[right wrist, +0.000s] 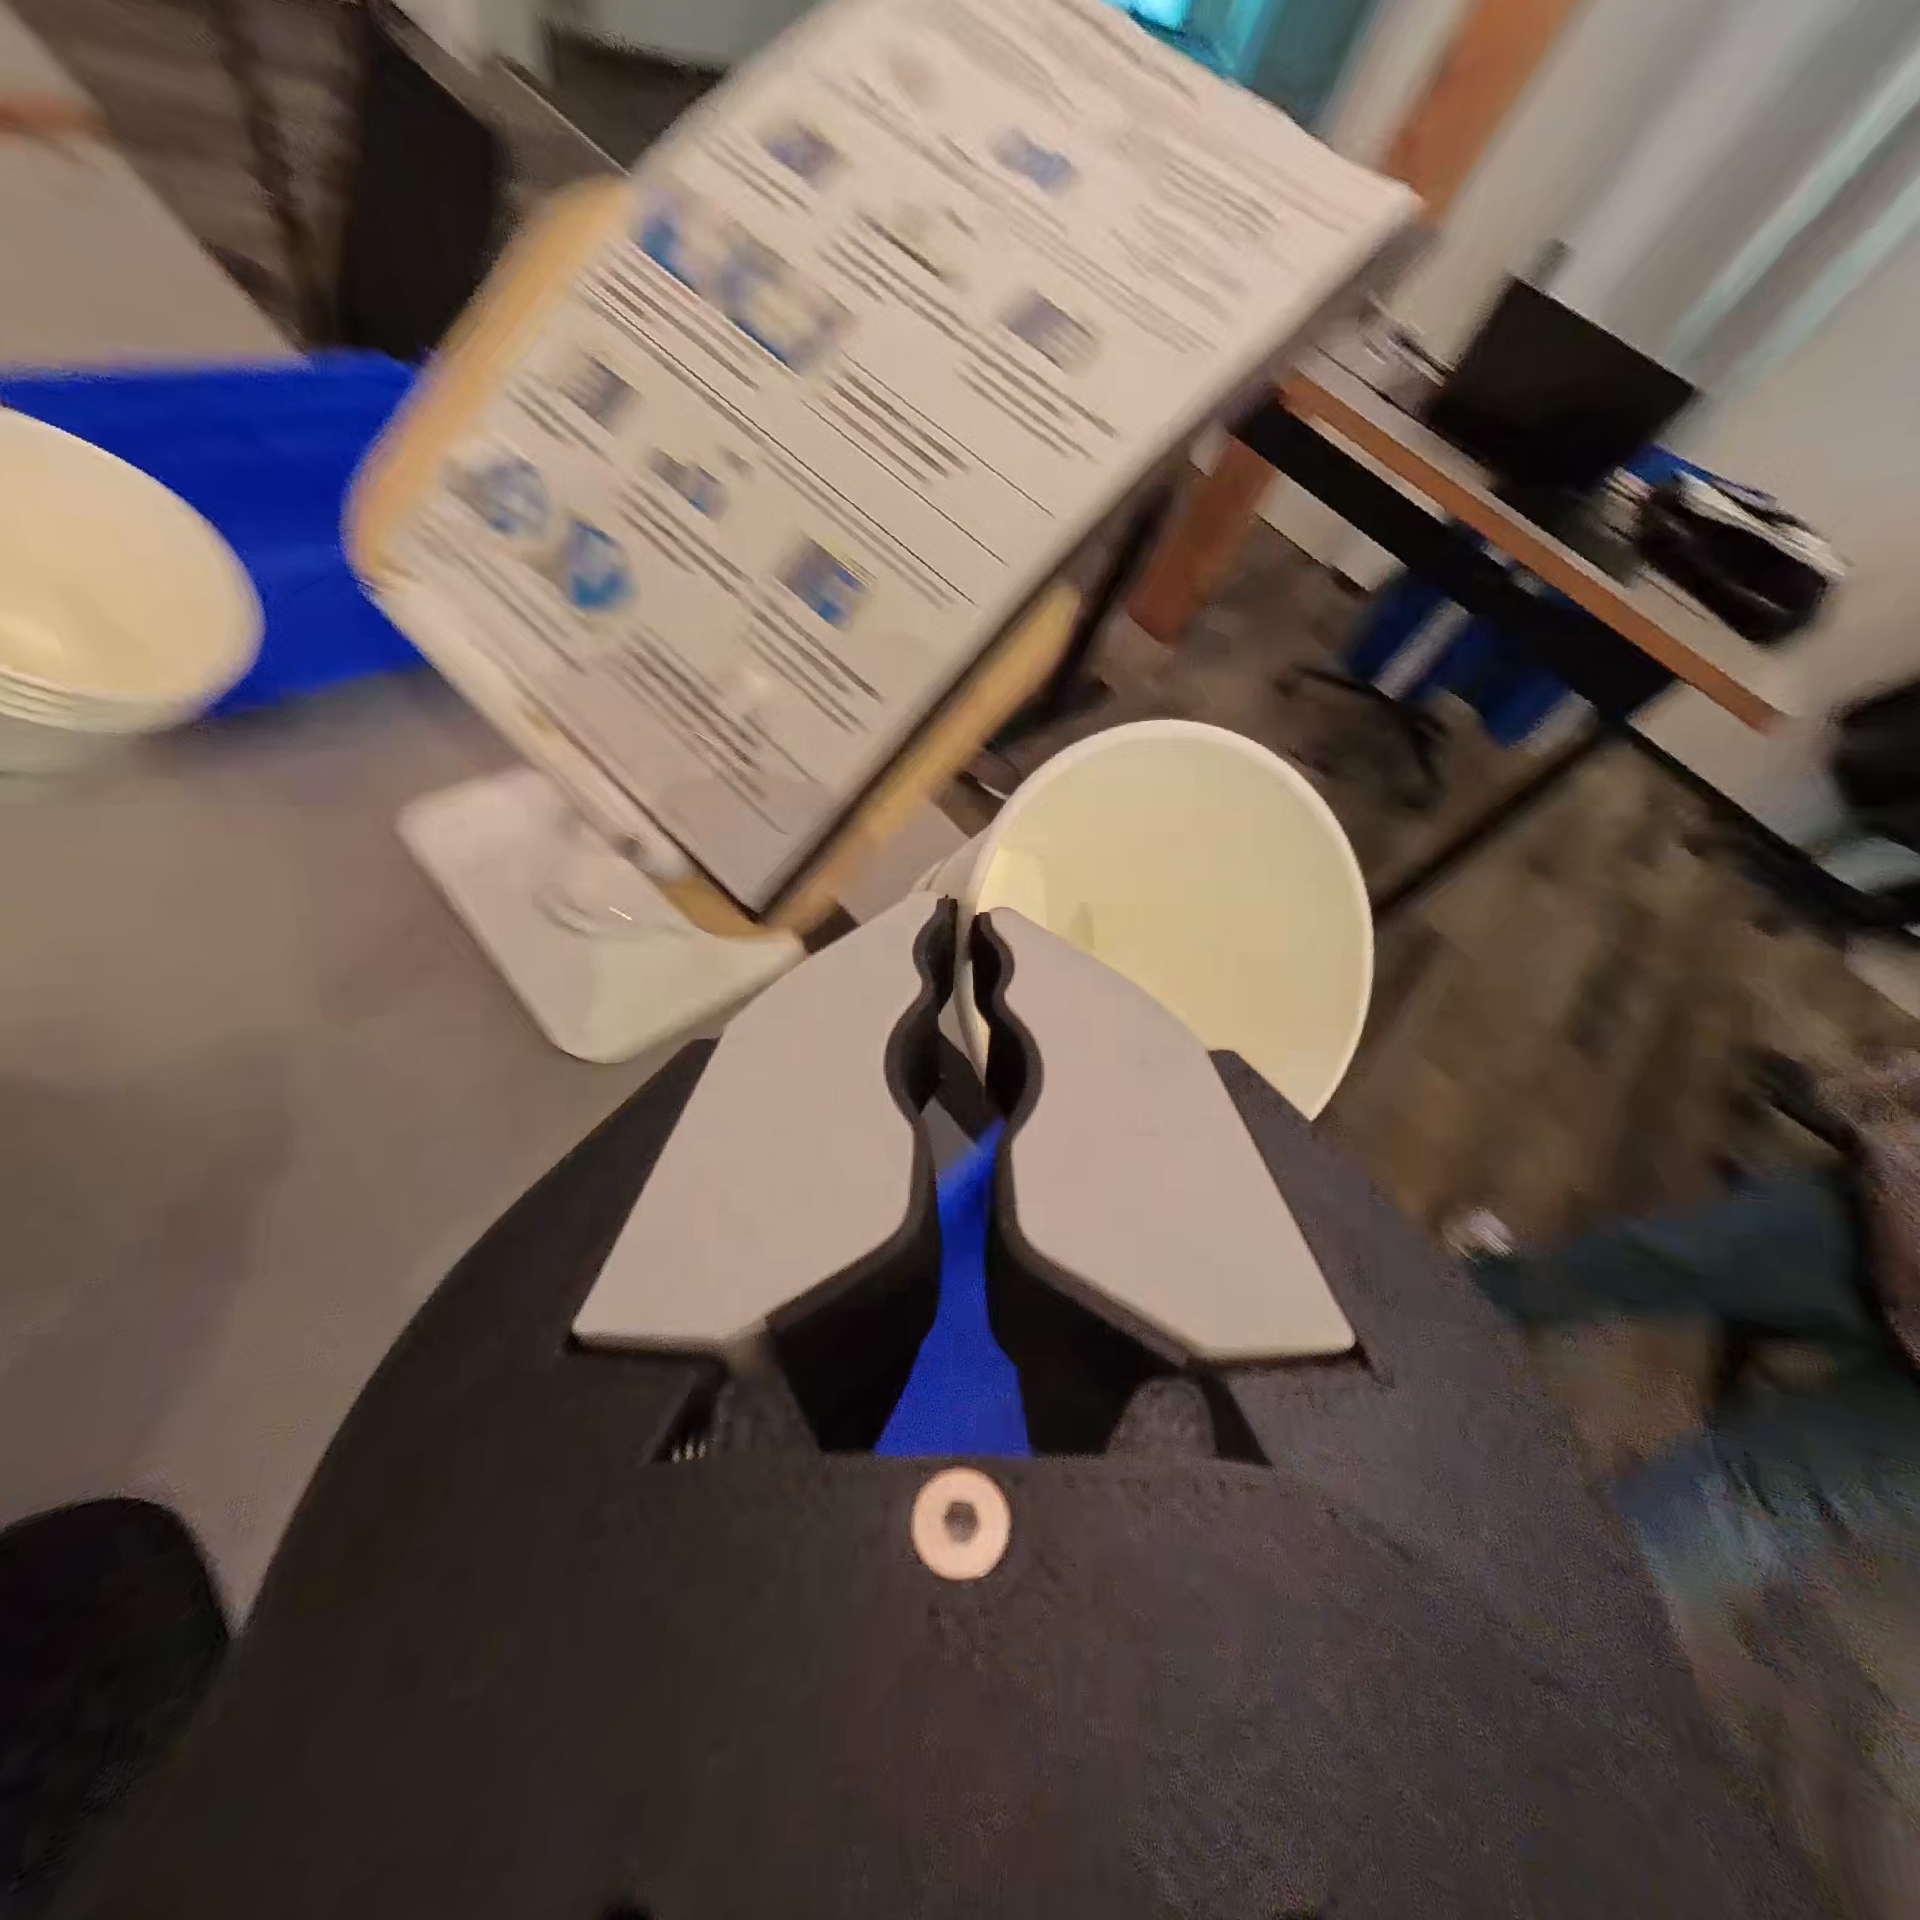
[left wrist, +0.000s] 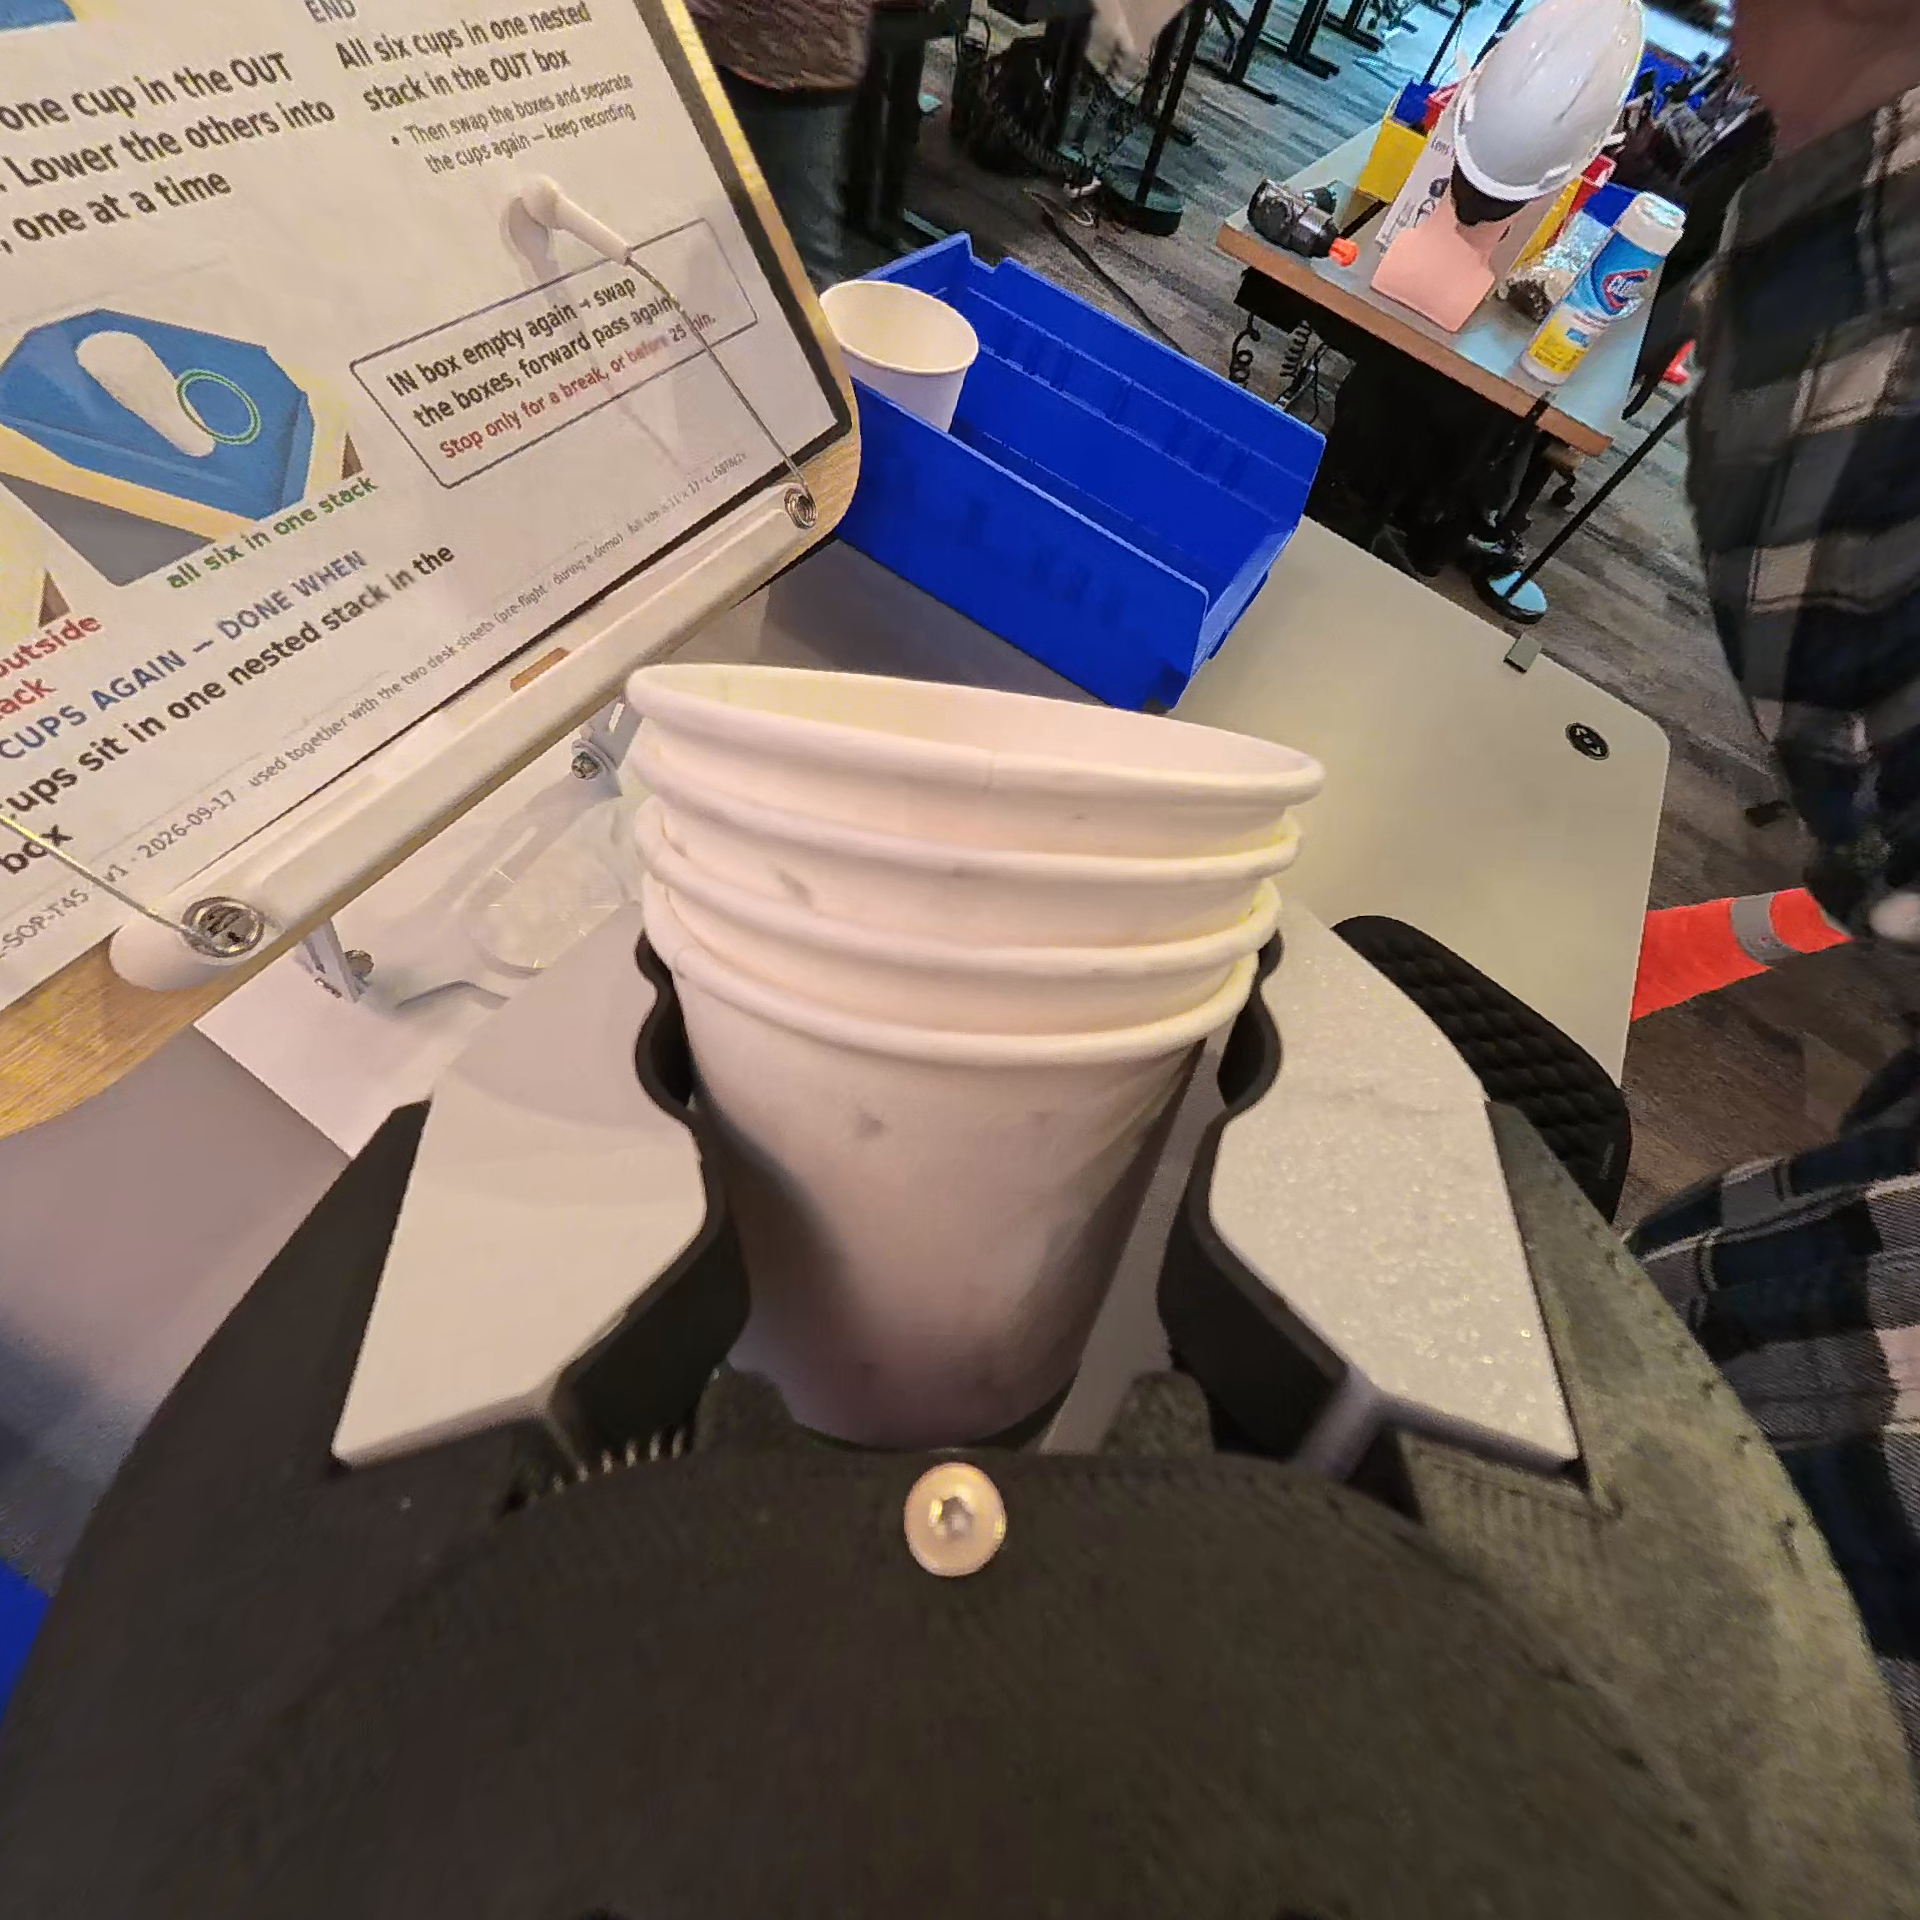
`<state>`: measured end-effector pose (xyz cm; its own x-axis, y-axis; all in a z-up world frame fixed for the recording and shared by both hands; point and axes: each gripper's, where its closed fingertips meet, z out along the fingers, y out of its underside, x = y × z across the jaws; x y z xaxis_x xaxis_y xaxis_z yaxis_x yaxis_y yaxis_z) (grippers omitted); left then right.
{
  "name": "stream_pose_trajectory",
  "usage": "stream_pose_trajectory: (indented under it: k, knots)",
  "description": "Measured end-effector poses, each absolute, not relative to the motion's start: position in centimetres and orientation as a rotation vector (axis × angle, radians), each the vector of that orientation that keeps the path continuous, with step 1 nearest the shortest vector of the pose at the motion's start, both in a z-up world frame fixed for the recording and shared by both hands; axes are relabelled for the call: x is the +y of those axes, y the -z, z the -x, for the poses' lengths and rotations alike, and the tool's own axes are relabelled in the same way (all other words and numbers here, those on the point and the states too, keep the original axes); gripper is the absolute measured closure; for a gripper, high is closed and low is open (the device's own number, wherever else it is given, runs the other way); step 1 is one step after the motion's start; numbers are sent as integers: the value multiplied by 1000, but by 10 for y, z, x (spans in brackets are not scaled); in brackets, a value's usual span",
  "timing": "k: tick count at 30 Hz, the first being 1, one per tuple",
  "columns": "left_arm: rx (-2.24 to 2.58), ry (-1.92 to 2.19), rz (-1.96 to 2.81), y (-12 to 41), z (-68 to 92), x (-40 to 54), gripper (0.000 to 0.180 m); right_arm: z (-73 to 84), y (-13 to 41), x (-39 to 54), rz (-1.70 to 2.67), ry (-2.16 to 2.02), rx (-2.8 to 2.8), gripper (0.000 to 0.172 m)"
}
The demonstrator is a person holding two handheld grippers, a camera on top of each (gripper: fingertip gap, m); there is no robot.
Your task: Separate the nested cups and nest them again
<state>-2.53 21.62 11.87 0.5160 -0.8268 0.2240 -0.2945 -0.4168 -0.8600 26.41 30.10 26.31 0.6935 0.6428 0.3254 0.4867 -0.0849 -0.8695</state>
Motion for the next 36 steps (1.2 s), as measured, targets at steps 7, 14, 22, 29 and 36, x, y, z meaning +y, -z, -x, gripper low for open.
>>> stream_pose_trajectory:
  k: [7,14,22,29,36]
  knots:
    - [929,854,1958,-116,15,219,79,-364,-193,357,1996,148,-831,168]
    - [928,844,1977,-112,13,222,79,-395,-112,391,2169,159,-842,168]
    - [921,844,1995,-107,12,224,79,-398,-49,413,2274,151,-907,168]
    - [927,853,2000,-103,9,225,79,-400,-15,422,2356,145,-951,168]
    - [931,854,2000,-104,10,226,79,-397,-5,428,2390,115,-967,168]
